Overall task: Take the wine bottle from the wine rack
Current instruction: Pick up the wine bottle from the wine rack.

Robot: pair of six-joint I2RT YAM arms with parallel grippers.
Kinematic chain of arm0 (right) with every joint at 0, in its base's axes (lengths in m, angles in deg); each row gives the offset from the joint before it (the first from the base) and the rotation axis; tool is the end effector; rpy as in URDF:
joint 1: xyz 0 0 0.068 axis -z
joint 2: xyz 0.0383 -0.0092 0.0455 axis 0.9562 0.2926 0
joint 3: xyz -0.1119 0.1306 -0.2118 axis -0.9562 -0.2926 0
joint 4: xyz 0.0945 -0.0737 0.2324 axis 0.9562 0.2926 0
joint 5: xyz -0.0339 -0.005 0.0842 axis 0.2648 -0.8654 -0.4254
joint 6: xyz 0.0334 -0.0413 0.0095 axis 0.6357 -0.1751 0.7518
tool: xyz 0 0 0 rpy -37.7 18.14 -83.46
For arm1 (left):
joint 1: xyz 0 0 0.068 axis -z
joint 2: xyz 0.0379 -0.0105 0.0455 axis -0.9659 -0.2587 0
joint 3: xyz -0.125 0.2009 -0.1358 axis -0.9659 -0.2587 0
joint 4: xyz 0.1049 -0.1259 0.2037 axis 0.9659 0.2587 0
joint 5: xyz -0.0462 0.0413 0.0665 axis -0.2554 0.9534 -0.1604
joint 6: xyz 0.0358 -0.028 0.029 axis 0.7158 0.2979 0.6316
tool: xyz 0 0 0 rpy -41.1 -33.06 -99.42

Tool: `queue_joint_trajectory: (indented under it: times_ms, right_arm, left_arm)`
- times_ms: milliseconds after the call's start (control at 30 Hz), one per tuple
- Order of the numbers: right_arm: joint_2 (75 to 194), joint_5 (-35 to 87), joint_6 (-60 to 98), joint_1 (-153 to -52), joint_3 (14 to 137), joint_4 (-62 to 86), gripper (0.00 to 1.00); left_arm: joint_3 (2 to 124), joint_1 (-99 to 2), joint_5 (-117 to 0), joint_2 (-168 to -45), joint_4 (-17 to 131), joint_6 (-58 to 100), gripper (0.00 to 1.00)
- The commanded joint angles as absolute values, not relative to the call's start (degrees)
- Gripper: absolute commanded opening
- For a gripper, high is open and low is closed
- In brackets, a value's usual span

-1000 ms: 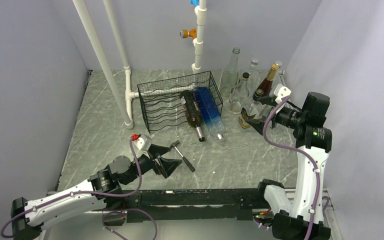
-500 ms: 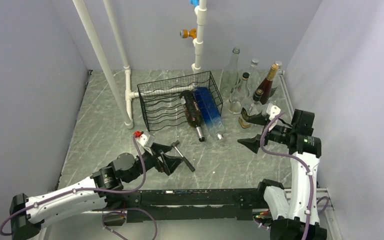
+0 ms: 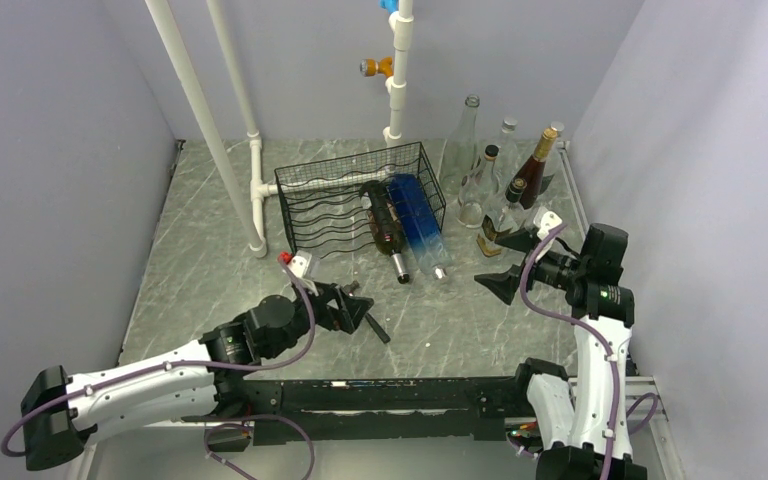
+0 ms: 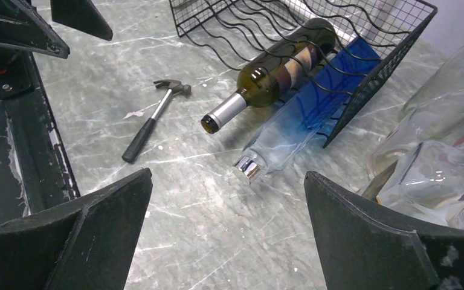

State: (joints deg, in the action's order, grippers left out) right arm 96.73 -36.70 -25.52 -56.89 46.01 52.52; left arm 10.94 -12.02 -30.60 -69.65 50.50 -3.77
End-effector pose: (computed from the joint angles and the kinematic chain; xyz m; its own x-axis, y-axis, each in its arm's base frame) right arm 0.1413 -0.0058 0.3126 -0.0975 -0.1832 -0.9782 -0.8532 0.5215 -0.0126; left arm 0.0883 -0.1470 0.2386 -0.4735 -0.3061 -0.8259 0.5066 0.6724 -0.5397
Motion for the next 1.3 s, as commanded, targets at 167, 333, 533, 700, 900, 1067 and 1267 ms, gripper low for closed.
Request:
queue_joint_trajectory:
  times_ms: [167, 333, 533, 700, 900, 1067, 1267]
  right_arm:
    - [95.0, -35.1, -21.1, -56.7, 45.3, 46.8, 1.0]
    - [94.5, -34.8, -20.8, -56.7, 44.8, 46.2, 1.0]
    - [94.2, -34.0, -20.6, -56.7, 44.6, 45.8, 1.0]
    - [94.1, -33.9, -20.5, -56.7, 44.5, 45.7, 1.0]
    - [94.0, -33.7, -20.4, -56.7, 44.2, 45.3, 1.0]
    - [94.0, -33.7, -20.3, -56.7, 44.0, 45.2, 1.0]
    - [93.9, -33.4, -20.3, -56.7, 43.9, 45.0, 1.0]
  left_arm:
    - [22.4, -12.1, -24.2, -78.9, 55.0, -3.9, 1.0]
    - [25.6, -14.0, -27.0, -85.6, 52.4, -3.0, 1.0]
    - [27.1, -18.8, -35.5, -93.4, 47.7, -6.4, 1.0]
    - [30.5, -20.9, -37.1, -99.7, 49.0, -10.5, 1.0]
    - [37.4, -22.0, -35.9, -108.1, 56.1, -14.6, 1.0]
    - [42.6, -22.5, -34.3, -114.0, 60.8, -16.2, 1.0]
    - [49.7, -23.0, -32.3, -121.2, 67.0, -17.4, 0.99]
